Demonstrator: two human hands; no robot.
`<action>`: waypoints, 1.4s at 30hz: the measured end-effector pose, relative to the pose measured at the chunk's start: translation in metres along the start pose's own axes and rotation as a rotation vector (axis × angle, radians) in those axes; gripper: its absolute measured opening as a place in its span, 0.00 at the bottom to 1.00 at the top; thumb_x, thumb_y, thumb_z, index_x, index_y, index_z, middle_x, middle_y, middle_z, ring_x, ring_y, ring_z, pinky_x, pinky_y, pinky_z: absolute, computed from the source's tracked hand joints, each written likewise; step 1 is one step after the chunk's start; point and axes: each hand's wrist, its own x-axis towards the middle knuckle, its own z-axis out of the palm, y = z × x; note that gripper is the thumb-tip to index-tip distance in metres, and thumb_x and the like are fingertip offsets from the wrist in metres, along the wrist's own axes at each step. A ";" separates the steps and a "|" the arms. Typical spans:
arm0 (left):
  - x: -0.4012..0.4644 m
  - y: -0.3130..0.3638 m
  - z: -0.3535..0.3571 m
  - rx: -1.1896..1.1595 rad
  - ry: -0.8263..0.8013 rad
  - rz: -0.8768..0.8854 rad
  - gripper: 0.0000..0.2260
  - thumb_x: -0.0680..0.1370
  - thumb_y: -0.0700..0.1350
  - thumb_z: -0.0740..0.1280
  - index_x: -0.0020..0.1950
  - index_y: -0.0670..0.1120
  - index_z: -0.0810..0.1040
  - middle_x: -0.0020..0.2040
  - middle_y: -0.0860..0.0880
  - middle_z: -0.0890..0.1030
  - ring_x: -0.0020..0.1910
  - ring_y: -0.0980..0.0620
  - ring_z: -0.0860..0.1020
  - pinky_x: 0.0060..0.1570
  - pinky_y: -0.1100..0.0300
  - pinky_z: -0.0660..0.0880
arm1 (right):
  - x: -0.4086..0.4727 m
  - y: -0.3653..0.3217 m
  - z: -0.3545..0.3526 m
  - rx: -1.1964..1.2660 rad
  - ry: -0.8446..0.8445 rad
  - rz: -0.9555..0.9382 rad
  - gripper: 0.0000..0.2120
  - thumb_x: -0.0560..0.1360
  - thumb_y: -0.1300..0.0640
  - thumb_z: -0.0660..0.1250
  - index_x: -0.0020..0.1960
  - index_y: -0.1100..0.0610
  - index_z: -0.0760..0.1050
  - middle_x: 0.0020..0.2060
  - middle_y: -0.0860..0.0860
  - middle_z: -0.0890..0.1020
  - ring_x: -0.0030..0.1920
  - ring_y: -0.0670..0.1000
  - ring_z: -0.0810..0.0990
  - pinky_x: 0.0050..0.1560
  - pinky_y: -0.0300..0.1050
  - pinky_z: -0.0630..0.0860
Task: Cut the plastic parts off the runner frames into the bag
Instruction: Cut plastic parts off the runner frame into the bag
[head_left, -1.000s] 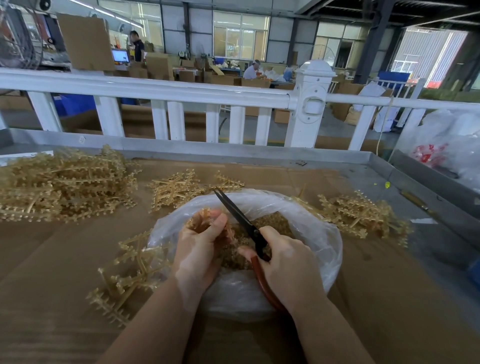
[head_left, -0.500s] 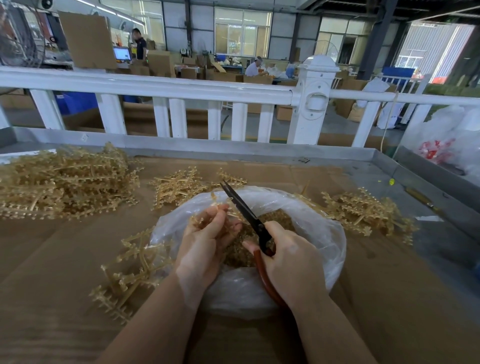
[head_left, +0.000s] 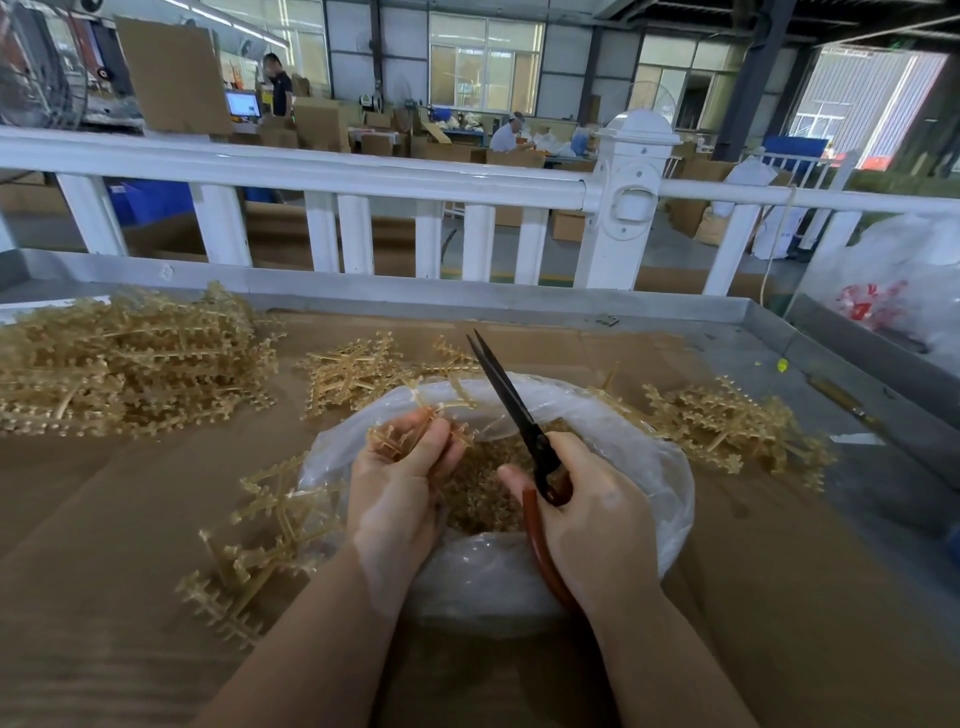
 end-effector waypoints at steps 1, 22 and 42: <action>0.000 0.001 0.000 -0.016 0.003 -0.002 0.06 0.73 0.34 0.68 0.47 0.43 0.77 0.40 0.46 0.84 0.36 0.54 0.83 0.35 0.66 0.80 | 0.000 0.000 -0.001 0.013 -0.013 -0.015 0.15 0.73 0.40 0.65 0.47 0.52 0.77 0.32 0.43 0.77 0.34 0.44 0.75 0.35 0.39 0.74; -0.002 0.002 0.001 -0.083 0.023 0.058 0.08 0.73 0.32 0.68 0.47 0.43 0.76 0.37 0.47 0.83 0.33 0.54 0.82 0.33 0.65 0.80 | 0.000 -0.003 -0.006 0.030 -0.121 -0.041 0.15 0.72 0.39 0.66 0.49 0.49 0.78 0.36 0.43 0.79 0.39 0.43 0.77 0.41 0.40 0.75; -0.003 0.004 0.003 -0.071 0.142 0.040 0.05 0.75 0.34 0.68 0.47 0.42 0.77 0.44 0.43 0.83 0.35 0.52 0.83 0.42 0.59 0.80 | -0.001 -0.003 -0.007 0.025 -0.070 -0.176 0.18 0.72 0.41 0.65 0.53 0.53 0.79 0.42 0.46 0.81 0.45 0.47 0.79 0.46 0.41 0.77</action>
